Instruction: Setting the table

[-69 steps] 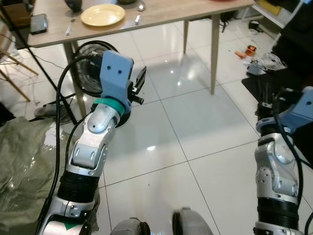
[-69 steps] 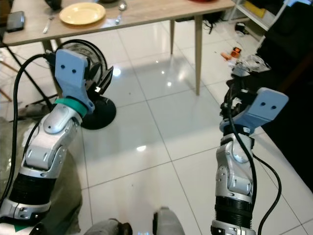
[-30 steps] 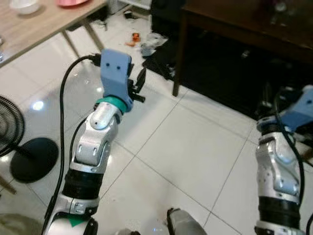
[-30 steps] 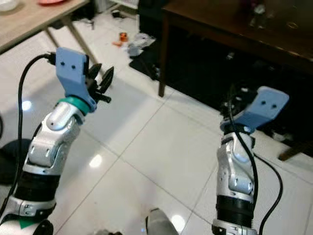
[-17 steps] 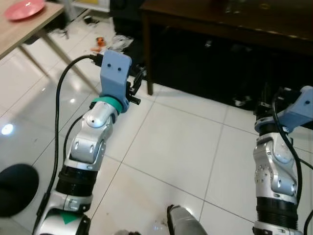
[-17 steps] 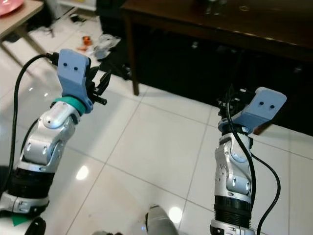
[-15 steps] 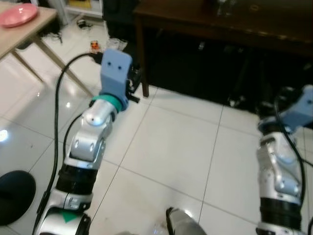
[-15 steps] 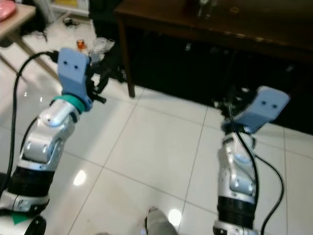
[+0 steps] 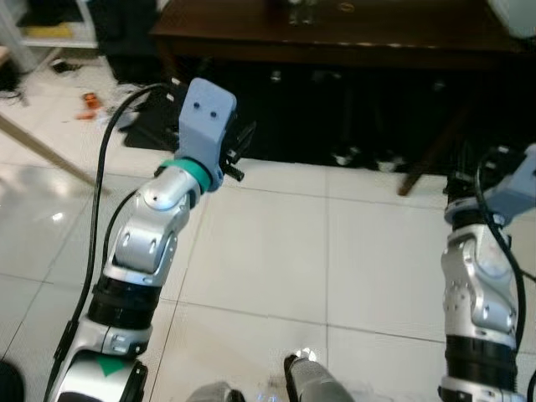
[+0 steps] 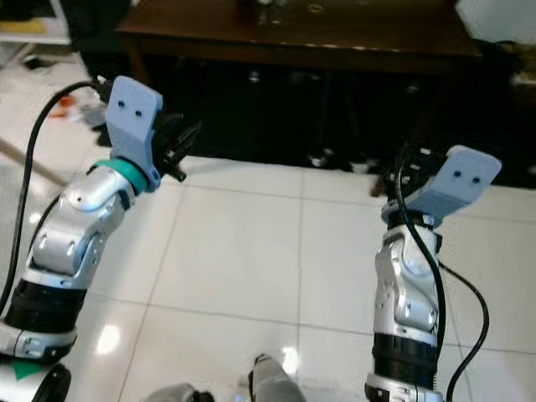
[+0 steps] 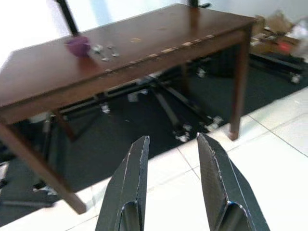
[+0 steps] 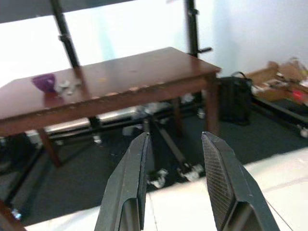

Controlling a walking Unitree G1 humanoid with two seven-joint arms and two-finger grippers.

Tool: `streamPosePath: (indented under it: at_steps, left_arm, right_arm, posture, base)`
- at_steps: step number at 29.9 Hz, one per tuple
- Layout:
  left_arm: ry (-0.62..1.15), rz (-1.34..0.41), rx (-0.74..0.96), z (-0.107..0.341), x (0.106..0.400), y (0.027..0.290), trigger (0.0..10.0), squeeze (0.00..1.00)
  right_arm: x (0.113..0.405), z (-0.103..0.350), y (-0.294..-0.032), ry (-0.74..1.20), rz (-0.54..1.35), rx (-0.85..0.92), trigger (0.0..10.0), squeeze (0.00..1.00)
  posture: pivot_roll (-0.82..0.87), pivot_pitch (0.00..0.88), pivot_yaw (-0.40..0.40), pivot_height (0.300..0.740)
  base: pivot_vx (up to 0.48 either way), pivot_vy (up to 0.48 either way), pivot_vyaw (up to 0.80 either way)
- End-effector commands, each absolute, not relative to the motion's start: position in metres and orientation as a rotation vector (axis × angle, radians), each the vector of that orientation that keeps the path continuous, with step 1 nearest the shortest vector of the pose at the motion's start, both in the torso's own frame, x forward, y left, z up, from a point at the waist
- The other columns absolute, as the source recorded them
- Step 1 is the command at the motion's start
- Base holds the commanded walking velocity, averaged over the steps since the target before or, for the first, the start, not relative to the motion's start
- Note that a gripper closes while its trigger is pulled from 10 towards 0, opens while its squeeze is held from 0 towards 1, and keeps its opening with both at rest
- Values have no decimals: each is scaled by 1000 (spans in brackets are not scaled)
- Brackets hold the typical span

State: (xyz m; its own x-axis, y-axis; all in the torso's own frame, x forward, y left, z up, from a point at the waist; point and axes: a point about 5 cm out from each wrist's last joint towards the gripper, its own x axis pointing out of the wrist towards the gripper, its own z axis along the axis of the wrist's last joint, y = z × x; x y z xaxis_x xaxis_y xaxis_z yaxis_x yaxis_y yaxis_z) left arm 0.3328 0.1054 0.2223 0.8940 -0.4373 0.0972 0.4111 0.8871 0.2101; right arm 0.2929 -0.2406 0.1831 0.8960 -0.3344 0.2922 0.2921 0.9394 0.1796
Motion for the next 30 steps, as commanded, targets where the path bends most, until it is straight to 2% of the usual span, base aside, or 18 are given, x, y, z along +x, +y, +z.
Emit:
streamPosePath:
  at_steps: [1,11,13,15,17,19,21,23,26,27,30]
  left_arm:
    - [-116,-442,192,216,333,107,10000,0]
    - [-119,-400,164,218,337,110,10000,0]
    - [-126,-362,164,218,338,112,10000,0]
    - [-124,-229,153,212,342,119,10000,0]
    - [-124,-229,153,212,342,119,10000,0]
    - [-103,-100,123,201,341,130,10000,0]
    - [-103,-100,123,201,341,130,10000,0]
    - [-96,-40,114,192,337,138,10000,0]
    - [-96,-40,114,192,337,138,10000,0]
    - [-93,-57,163,178,326,149,10000,0]
    - [-79,-94,204,166,317,159,10000,0]
  right_arm:
    - [292,177,-241,-297,-333,137,10000,0]
    - [293,177,-239,-299,-327,134,10000,0]
    - [294,178,-238,-301,-314,123,10000,0]
    - [299,181,-222,-298,-207,28,10000,0]
    - [299,181,-222,-298,-207,28,10000,0]
    - [307,183,-193,-283,-24,-24,10000,0]
    - [307,183,-193,-283,-24,-24,10000,0]
    - [313,180,-171,-261,90,-13,10000,0]
    - [313,180,-171,-261,90,-13,10000,0]
    - [320,174,-161,-234,92,43,10000,0]
    - [326,167,-161,-213,35,87,10000,0]
  posture:
    - [-26,42,116,740]
    - [-24,35,116,740]
    - [-25,33,116,740]
    - [-35,31,110,740]
    - [-35,31,110,740]
    - [-29,30,83,740]
    - [-29,30,83,740]
    - [-14,28,61,740]
    - [-14,28,61,740]
    - [32,22,17,740]
    - [48,20,4,740]
  base:
    - [0,0,-800]
    - [0,0,-800]
    - [262,0,0]
    - [309,0,0]
    - [300,0,0]
    - [142,0,0]
    - [0,0,0]
    - [0,0,0]
    - [0,0,0]
    - [0,0,0]
    - [0,0,0]
